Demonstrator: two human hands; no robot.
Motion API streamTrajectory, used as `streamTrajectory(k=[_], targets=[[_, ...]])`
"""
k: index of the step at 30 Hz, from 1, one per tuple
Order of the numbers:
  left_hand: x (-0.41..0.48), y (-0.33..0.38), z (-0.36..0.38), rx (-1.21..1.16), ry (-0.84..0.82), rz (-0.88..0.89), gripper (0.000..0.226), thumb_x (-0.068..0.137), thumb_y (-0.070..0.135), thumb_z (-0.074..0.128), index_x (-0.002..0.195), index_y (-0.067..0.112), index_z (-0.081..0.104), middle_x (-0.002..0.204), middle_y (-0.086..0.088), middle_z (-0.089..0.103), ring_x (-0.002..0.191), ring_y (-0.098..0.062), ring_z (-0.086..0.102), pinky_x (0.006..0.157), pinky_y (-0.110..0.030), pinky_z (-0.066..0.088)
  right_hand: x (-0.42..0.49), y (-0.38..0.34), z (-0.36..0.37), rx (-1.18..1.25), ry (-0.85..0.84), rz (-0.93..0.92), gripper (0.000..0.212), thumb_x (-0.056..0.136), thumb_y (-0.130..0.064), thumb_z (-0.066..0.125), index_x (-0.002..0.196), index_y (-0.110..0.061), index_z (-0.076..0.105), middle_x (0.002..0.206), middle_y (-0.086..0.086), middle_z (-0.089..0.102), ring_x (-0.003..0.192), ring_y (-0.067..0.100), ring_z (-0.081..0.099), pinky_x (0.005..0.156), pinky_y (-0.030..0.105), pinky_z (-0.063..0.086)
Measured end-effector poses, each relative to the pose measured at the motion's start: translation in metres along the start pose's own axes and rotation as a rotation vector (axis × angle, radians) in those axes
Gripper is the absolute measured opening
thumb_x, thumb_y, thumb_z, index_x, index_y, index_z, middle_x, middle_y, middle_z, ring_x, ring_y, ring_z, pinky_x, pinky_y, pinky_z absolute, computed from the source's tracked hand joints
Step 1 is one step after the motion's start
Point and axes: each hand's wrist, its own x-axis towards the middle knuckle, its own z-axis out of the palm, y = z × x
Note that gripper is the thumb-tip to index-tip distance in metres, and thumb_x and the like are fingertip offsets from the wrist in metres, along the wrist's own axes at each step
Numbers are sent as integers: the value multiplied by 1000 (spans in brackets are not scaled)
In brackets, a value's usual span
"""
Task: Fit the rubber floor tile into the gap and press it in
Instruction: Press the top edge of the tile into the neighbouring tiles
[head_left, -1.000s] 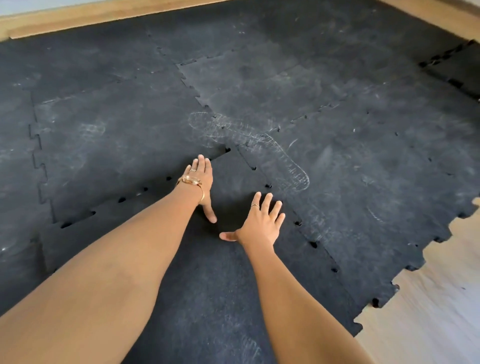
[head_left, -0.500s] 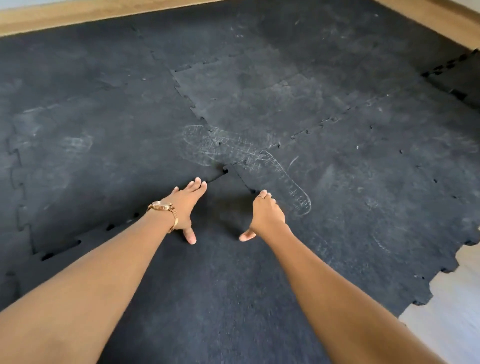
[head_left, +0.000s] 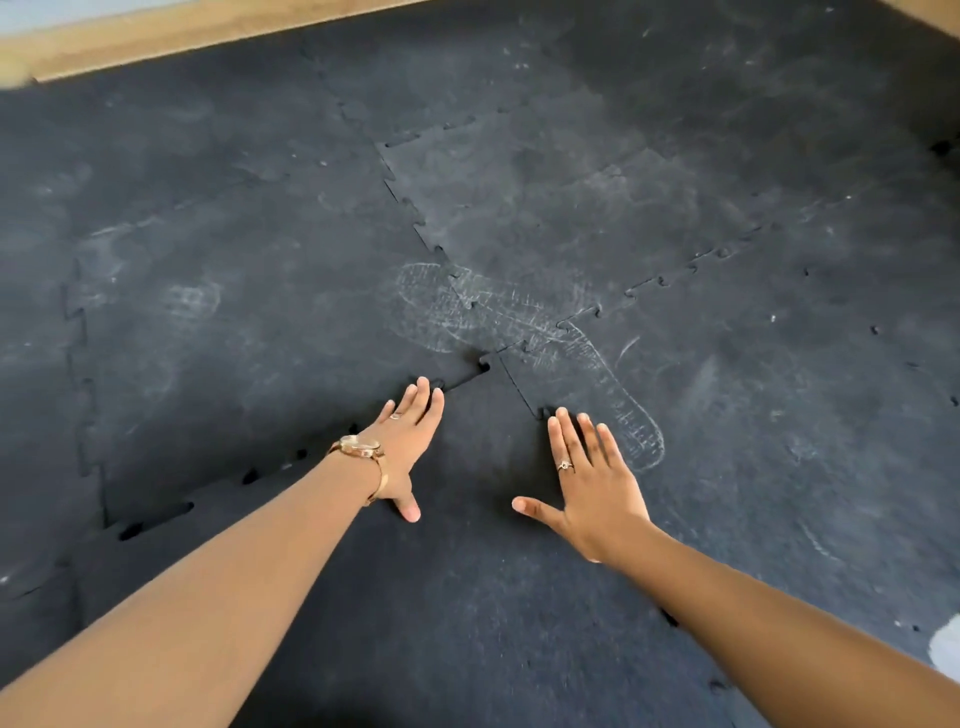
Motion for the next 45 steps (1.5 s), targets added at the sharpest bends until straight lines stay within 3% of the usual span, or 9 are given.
streamTrajectory(k=[7, 10, 13, 19, 24, 29, 38, 43, 45], targets=[[-21, -12, 24, -63, 200, 33, 131, 71, 64, 69, 148, 15, -25, 152, 2, -36, 144, -13, -29, 116, -27, -19, -2, 4, -2, 133, 30, -18, 99, 82, -83, 9, 148, -18, -26, 153, -6, -35, 144, 20, -31, 121, 41, -14], [-22, -4, 44, 57, 444, -22, 96, 88, 75, 19, 153, 10, -7, 162, -3, -13, 149, -15, -14, 121, -32, -11, 13, 4, -18, 121, 191, 14, 62, 101, -50, 30, 149, -12, 32, 159, 2, 28, 145, 29, 25, 117, 41, 23], [-17, 7, 57, 46, 587, -120, 81, 95, 63, 11, 154, 8, 15, 162, -4, 10, 150, -16, 4, 122, -36, 2, 54, 0, -51, 203, 429, 102, 31, 102, -27, 35, 96, -10, 60, 106, 9, 66, 106, 34, 55, 87, 44, 41], [-14, 1, 58, -4, 624, -81, 73, 98, 57, 20, 153, 10, 22, 161, -2, 14, 149, -14, 8, 122, -35, 3, 154, -26, -114, 344, 573, 154, 44, 105, -37, 29, 136, -10, 45, 138, 11, 49, 131, 31, 38, 103, 41, 32], [-13, -1, 58, -23, 617, -90, 70, 99, 55, 24, 153, 11, 24, 162, -2, 16, 150, -14, 11, 121, -37, 9, 196, -47, -153, 379, 1096, 48, 63, 101, -53, 29, 150, -12, 34, 156, 11, 33, 147, 36, 20, 120, 48, 10], [-11, -1, 59, 16, 597, -105, 69, 100, 54, 22, 154, 12, 22, 162, -3, 15, 150, -16, 11, 122, -39, 9, 208, -50, -71, 309, 423, 231, 76, 98, -62, 11, 156, -16, -3, 164, 11, -9, 149, 34, -16, 116, 64, -5], [-11, -1, 60, 18, 593, -109, 70, 99, 55, 22, 155, 14, 19, 163, -2, 12, 150, -14, 7, 123, -38, 6, 199, -56, -80, 182, 478, 197, 79, 97, -64, 10, 155, -13, -8, 163, 11, -12, 149, 29, -16, 117, 60, -6], [-11, -2, 61, -1, 611, -103, 69, 99, 54, 23, 155, 14, 19, 162, -2, 13, 150, -14, 8, 123, -38, 8, 157, -62, -108, 636, 964, -65, 71, 102, -55, 21, 156, -14, 3, 165, 6, 0, 150, 29, -12, 120, 37, -14], [-10, -2, 63, 1, 624, -104, 69, 99, 54, 24, 154, 13, 21, 162, -2, 15, 150, -15, 11, 123, -38, 10, 130, -57, -83, 585, 890, -59, 69, 101, -58, 12, 157, -18, 3, 165, 1, -2, 150, 26, -13, 121, 39, -13]])
